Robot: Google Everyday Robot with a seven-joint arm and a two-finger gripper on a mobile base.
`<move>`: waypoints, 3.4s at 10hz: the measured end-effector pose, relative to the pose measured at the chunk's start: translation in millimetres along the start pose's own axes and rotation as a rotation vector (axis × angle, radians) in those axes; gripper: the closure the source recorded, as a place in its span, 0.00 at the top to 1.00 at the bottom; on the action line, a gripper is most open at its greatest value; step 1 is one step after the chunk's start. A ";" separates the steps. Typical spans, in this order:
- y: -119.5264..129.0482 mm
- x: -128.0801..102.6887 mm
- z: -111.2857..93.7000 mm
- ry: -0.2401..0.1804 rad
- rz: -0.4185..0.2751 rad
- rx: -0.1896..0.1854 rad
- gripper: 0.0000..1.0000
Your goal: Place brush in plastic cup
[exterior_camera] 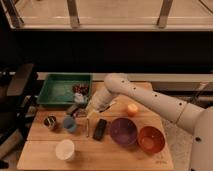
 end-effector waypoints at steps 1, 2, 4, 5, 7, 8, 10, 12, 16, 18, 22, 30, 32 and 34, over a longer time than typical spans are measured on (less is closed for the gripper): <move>0.1 0.2 0.1 0.000 0.000 0.000 0.00; 0.2 -0.5 0.8 0.000 -0.001 -0.002 0.00; 0.3 -0.6 1.9 -0.001 0.000 -0.004 0.00; 1.7 -0.9 6.2 -0.011 0.001 -0.005 0.00; 3.3 -12.2 23.1 -0.037 -0.010 -0.020 0.00; 4.5 -19.7 31.7 -0.052 -0.017 -0.029 0.00; 6.9 -26.6 37.9 -0.080 -0.027 -0.034 0.00; 9.9 -34.2 42.2 -0.088 -0.041 -0.039 0.00; 9.1 -40.7 54.2 -0.104 -0.044 -0.056 0.00; 6.9 -37.6 60.0 -0.107 -0.030 -0.064 0.00; 4.9 -29.2 67.5 -0.108 0.007 -0.077 0.27; 12.6 -25.9 77.3 -0.119 0.021 -0.108 0.73; 13.3 -28.0 61.5 -0.114 0.008 -0.072 0.73; 13.6 -28.7 35.2 -0.094 0.009 -0.018 0.73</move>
